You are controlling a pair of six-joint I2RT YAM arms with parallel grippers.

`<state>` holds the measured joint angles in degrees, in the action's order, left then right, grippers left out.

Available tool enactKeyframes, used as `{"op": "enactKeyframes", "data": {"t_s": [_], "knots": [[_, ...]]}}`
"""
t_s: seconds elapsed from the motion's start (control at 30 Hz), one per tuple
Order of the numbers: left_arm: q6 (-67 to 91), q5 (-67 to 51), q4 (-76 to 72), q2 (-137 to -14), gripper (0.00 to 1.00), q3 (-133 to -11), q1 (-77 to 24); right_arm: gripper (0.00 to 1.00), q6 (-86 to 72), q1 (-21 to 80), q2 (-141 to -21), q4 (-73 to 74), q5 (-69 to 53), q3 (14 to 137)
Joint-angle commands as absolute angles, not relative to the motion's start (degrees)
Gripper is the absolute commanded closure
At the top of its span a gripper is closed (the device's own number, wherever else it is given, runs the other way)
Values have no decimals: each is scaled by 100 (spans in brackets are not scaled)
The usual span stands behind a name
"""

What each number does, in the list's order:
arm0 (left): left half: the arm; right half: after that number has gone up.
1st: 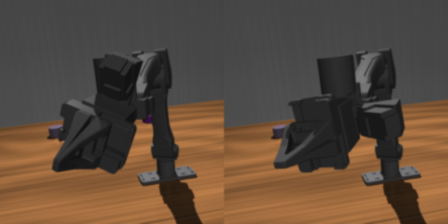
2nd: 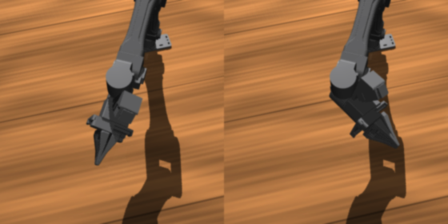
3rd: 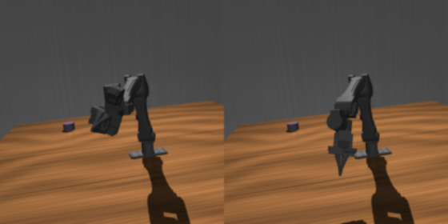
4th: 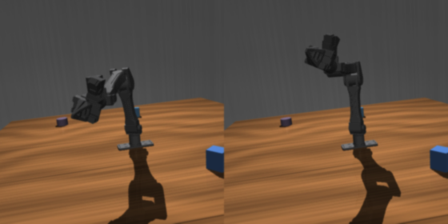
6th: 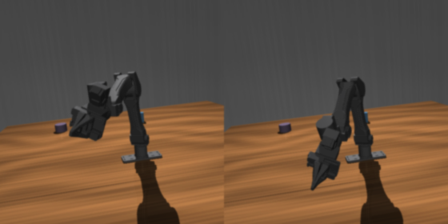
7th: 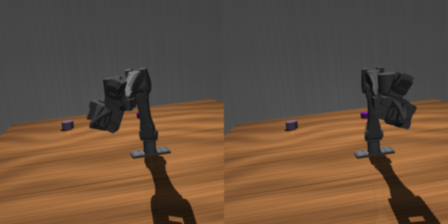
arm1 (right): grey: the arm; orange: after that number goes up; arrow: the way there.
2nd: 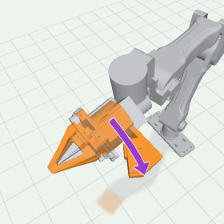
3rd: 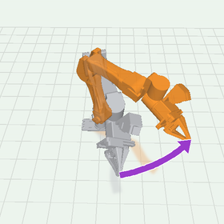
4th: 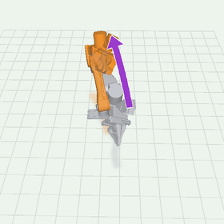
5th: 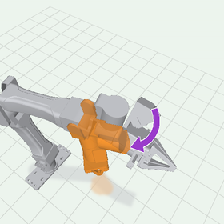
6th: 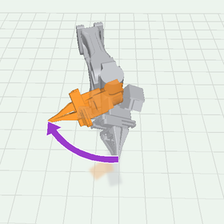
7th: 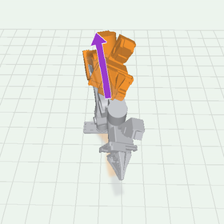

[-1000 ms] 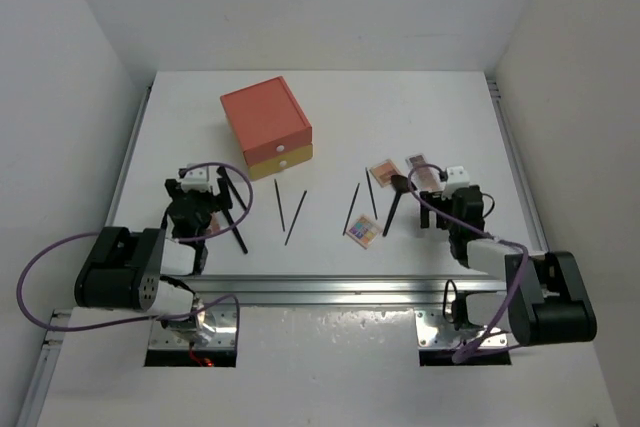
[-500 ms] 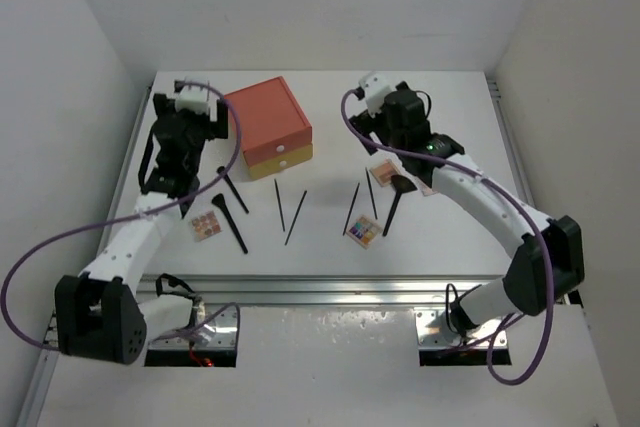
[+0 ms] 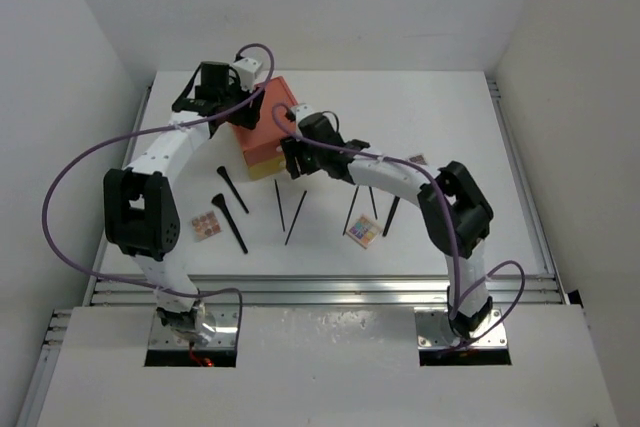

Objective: Organize the makeup

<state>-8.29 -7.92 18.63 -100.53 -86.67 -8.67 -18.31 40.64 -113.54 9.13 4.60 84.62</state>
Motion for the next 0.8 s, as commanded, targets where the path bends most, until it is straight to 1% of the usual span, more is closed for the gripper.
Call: {"op": "enactKeyframes", "data": {"t_s": [0.0,0.03,0.1,0.3,0.37,0.43,0.7,0.77], "knots": [[-668,-800,1944,-10089,34,-8982,-888,40,-2408,4315,-11381,-515,852,8298],[-564,-748,1942,-10090,34,-8982,-888,44,-2452,4342,-11460,-719,887,8297],[-493,-686,1715,-10160,35,-8878,-888,46,-2661,4342,-11636,-704,966,8463],[-229,-633,1143,-10160,38,-8183,-888,46,-2663,4342,-12006,-993,1230,8622],[-229,-633,1090,-10160,40,-8043,-888,46,-2550,4359,-12102,-1247,1239,8666],[-229,-633,976,-10160,40,-7911,-888,46,-2382,4377,-12225,-1484,1213,8727],[-229,-738,923,-10213,41,-7805,-888,47,-1758,4447,-12235,-1793,1256,8693],[-229,-738,923,-10213,42,-7805,-888,50,-1714,4447,-12182,-1985,1318,8570]]}}
